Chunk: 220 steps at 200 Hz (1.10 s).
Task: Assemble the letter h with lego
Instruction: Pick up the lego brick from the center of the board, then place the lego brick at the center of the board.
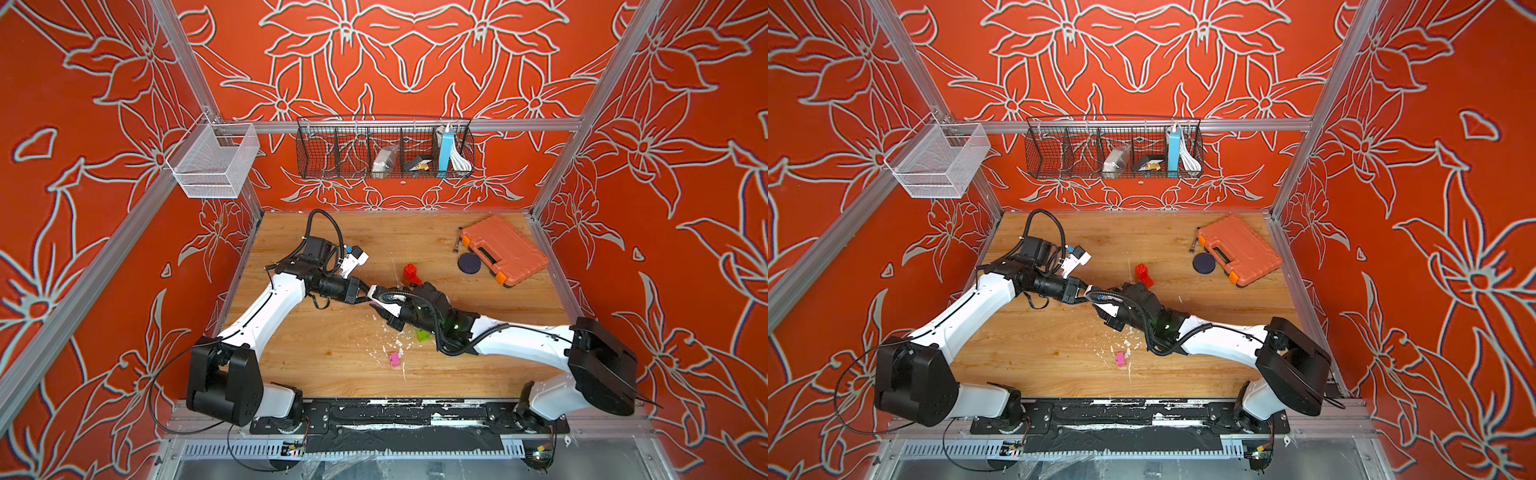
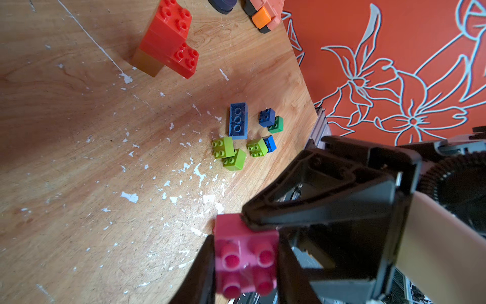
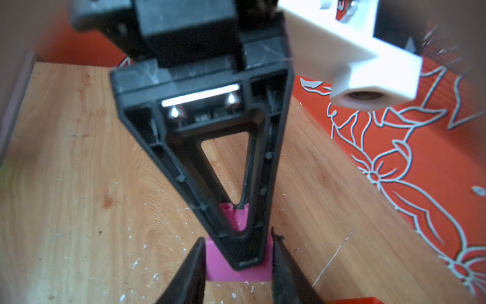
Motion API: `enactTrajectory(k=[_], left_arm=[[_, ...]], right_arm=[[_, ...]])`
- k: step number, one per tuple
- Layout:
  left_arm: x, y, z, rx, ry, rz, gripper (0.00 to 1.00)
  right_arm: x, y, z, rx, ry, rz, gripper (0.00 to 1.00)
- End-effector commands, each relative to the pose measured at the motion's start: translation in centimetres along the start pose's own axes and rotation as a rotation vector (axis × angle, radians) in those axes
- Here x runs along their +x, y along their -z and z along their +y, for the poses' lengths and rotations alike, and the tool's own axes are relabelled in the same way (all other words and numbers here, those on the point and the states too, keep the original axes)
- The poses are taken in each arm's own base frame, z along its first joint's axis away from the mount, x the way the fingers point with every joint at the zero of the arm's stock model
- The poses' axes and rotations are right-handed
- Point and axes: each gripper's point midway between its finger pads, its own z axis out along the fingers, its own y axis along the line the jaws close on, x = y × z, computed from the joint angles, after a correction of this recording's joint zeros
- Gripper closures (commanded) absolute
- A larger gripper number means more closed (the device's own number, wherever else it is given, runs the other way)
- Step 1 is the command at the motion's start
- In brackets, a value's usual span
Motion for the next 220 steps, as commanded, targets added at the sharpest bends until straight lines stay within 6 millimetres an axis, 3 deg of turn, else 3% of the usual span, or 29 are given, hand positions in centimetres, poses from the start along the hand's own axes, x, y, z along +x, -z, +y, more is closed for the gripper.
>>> enactTrajectory(k=[1,17,47,71,91,117,146,193,220], left_arm=[[0.1,-0.5,0.9,-0.027,-0.02,0.025,0.74],[0.4,-0.8,3.0,-0.117,-0.047,0.041,0.74],[0.5,-1.1,8.6,-0.359,-0.093,0.063,0.72],[1.0,-2.0,12.6,-0.544,-0.153,0.116,0.72],[2.1,-3.4,14.4,-0.622,-0.181,0.174,0.72],[2.9,-4.5,15.4,-0.626,-0.155,0.186,0.68],[3.5,-4.9,15.9,-0.631,-0.143,0.215,0.62],[3.5,-5.0,14.9,-0.573,-0.125,0.228,0.45],[2.9,-3.9,13.7,-0.542,-0.113,0.2,0.41]], right_arm=[[0.7,1.1,0.2,0.005,-0.008,0.019,0.36],[3.1,1.6,1.5,-0.053,-0.001,0.103,0.3],[7.8,3.0,4.9,-0.226,0.0,0.281,0.29],[9.7,4.0,7.4,-0.369,-0.014,0.367,0.29],[11.4,4.6,8.7,-0.46,0.009,0.457,0.29],[13.7,5.6,10.3,-0.601,0.074,0.571,0.3],[13.8,5.5,10.9,-0.644,0.07,0.58,0.3],[14.3,5.2,12.0,-0.717,0.039,0.61,0.34],[14.8,4.8,12.1,-0.712,0.031,0.621,0.45]])
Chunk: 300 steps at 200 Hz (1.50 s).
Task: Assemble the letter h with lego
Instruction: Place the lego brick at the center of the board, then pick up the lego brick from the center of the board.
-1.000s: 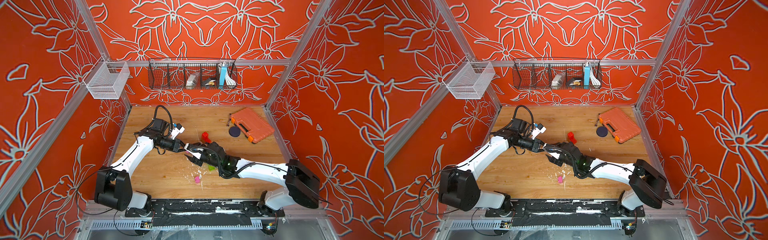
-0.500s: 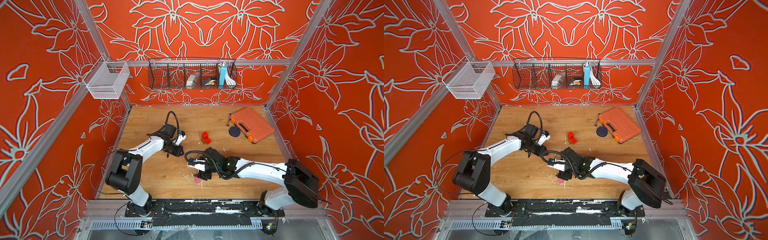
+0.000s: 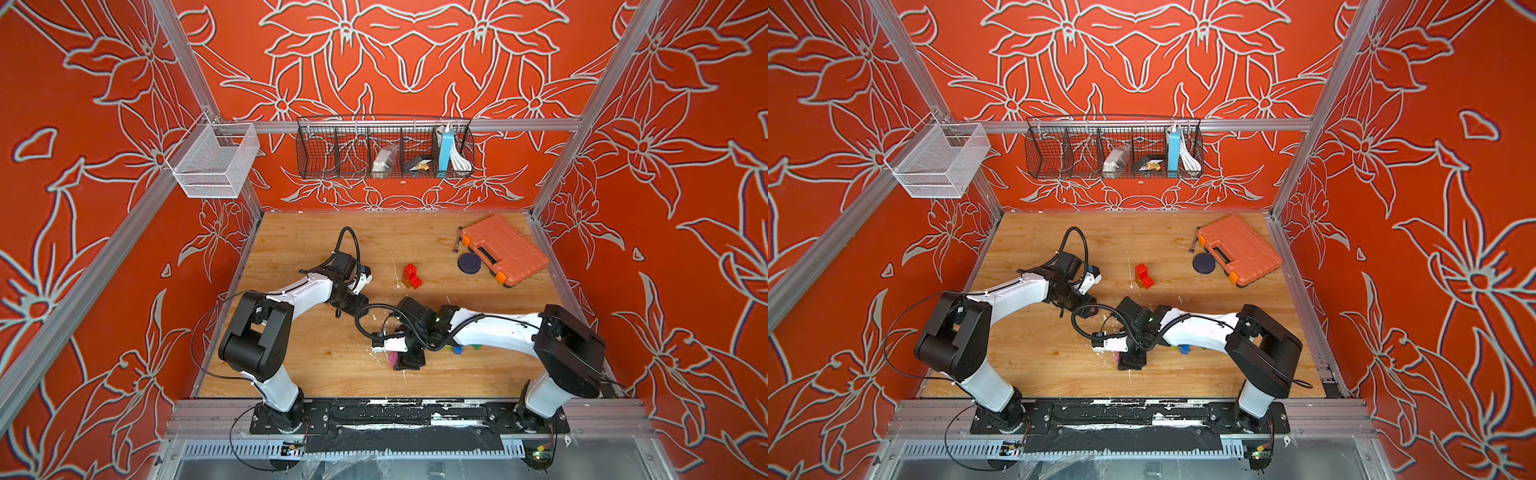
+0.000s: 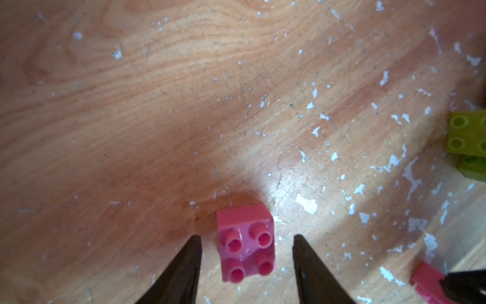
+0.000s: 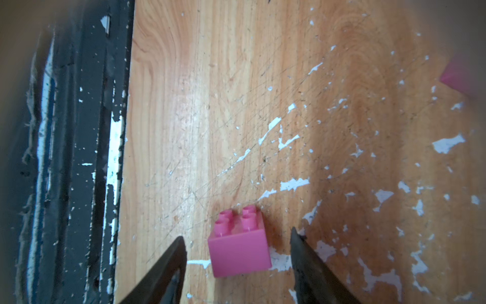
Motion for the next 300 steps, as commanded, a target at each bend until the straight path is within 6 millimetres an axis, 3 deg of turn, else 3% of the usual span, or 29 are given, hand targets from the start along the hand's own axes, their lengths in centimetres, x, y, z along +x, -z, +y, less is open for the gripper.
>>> enactTrajectory(k=[1,55,78,108,133,166,202,300], left_arm=[[-0.5,1.8,-0.5,0.044,0.012,-0.019,0.41],[-0.4,7.5,-2.5,0.2,0.082,-0.081,0.34],[-0.1,9.6,-4.4,0.27,0.086,-0.12,0.32],[-0.2,11.8,-6.6,0.363,0.088,-0.172,0.29],[-0.4,13.4,-9.4,0.544,0.114,-0.185,0.24],[-0.1,13.9,-11.2,0.682,0.133,-0.146,0.24],[0.0,13.9,-11.8,0.738,0.161,-0.117,0.31],[-1.4,13.1,-10.7,0.692,0.218,-0.116,0.46]], right_arm=[[0.3,-0.4,0.5,-0.045,0.015,0.006,0.45],[-0.7,0.4,-1.3,0.094,0.031,-0.071,0.65],[-2.8,2.2,-2.2,0.185,0.044,-0.196,0.71],[-4.6,4.8,-3.6,0.313,0.041,-0.294,0.7],[-6.6,7.5,-5.4,0.456,0.026,-0.424,0.7],[-8.9,10.6,-7.4,0.604,-0.005,-0.556,0.7],[-10.5,12.4,-8.7,0.681,-0.023,-0.63,0.7],[-13.3,13.0,-7.4,0.62,0.022,-0.725,0.7]])
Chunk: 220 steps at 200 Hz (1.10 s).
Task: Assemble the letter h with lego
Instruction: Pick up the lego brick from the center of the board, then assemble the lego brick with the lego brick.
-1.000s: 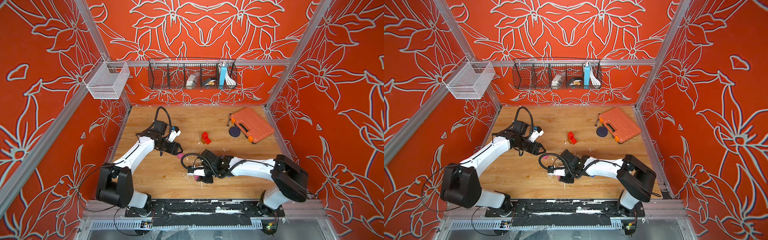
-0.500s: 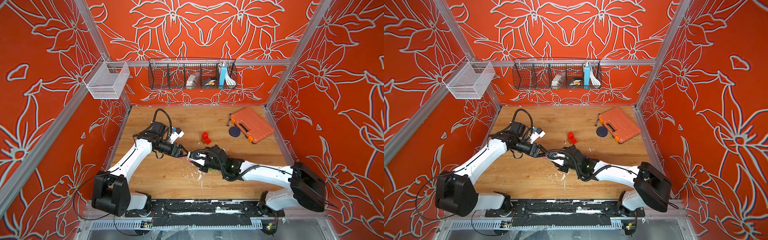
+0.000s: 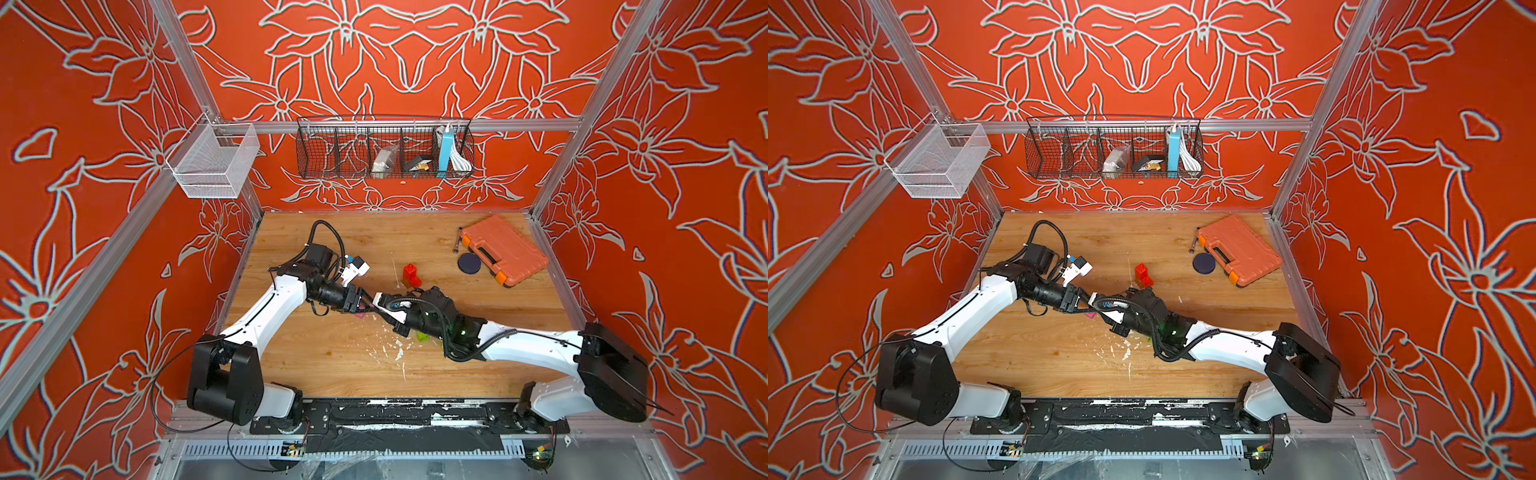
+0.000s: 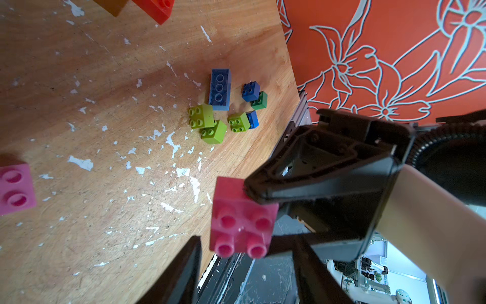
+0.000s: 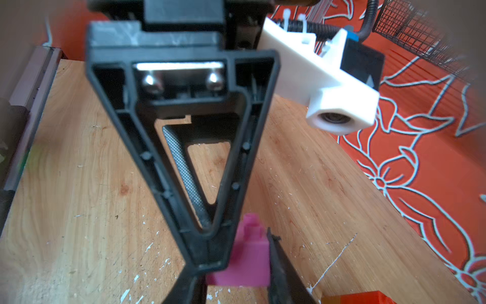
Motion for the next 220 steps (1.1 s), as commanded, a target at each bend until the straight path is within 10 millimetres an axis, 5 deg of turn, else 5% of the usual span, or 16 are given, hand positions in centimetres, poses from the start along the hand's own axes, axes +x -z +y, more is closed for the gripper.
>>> enactTrajectory(k=[1,49,73,93,118,159,220], left_arm=[[-0.8,0.0,-0.1,-0.002,0.006,-0.006,0.47],[-1.0,0.0,-0.1,-0.015,-0.004,-0.016,0.58],[-1.0,0.1,0.0,-0.026,-0.019,-0.027,0.71],[-0.8,0.2,0.4,-0.059,-0.034,-0.018,0.76],[-0.5,0.5,3.3,-0.218,-0.092,-0.01,0.76],[-0.9,1.9,9.2,-0.578,-0.197,0.006,0.76],[-0.5,0.2,13.2,-0.807,-0.232,0.175,0.75]], right_arm=[[-2.7,-0.2,0.0,-0.006,-0.015,-0.087,0.7],[-3.3,-0.4,0.3,-0.018,-0.019,-0.107,0.7],[-3.2,-0.7,0.4,-0.025,-0.018,-0.091,0.69],[-2.6,-0.8,0.5,-0.023,-0.03,-0.075,0.57],[-0.5,-0.3,1.2,-0.042,-0.028,-0.007,0.34],[3.1,2.0,1.1,-0.011,-0.063,0.087,0.26],[5.0,4.4,-1.0,0.091,-0.145,0.127,0.19]])
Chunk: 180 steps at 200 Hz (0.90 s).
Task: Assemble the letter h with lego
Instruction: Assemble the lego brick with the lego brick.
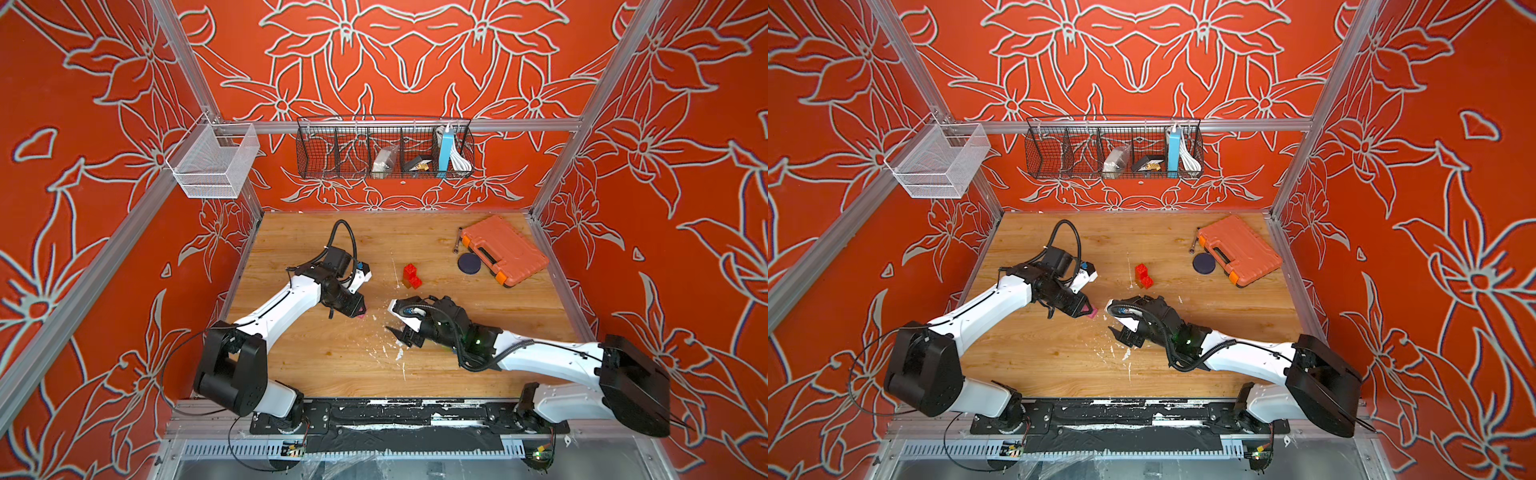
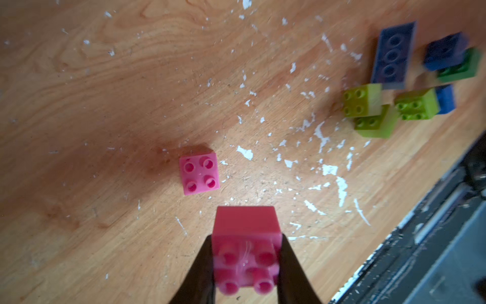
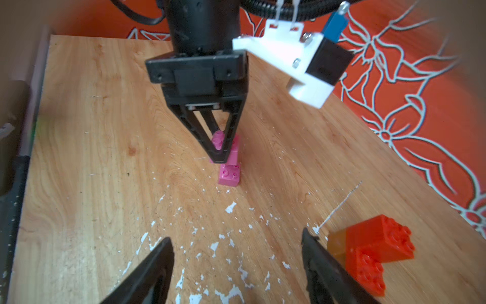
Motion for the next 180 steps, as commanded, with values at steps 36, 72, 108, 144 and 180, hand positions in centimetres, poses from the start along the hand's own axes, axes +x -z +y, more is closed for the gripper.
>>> enactTrajectory(k=[36,72,108,144,180], left_arm=[[-0.1,-2.2,3.1,-0.161,-0.009,0.105,0.74],[-1.1,-2.8,3.0,-0.147,0.015,0.105,0.74],[-1.1,-3.6,2.4,-0.126,0.027,0.143,0.73],[-0.4,-4.3,2.4,-0.149,0.035,0.189,0.73],[0.0,-4.0,2.6,-0.183,0.038,0.202,0.74]], right_arm=[[0.8,1.1,-1.3,0.057,-0.035,0.034,0.18],[0.6,1.4,-1.4,0.055,-0.029,0.035,0.18],[1.0,1.6,-1.4,0.053,-0.025,0.05,0.18],[1.1,1.9,-1.5,0.059,-0.021,0.057,0.18],[1.4,2.0,-1.7,0.065,-0.012,0.071,0.17]])
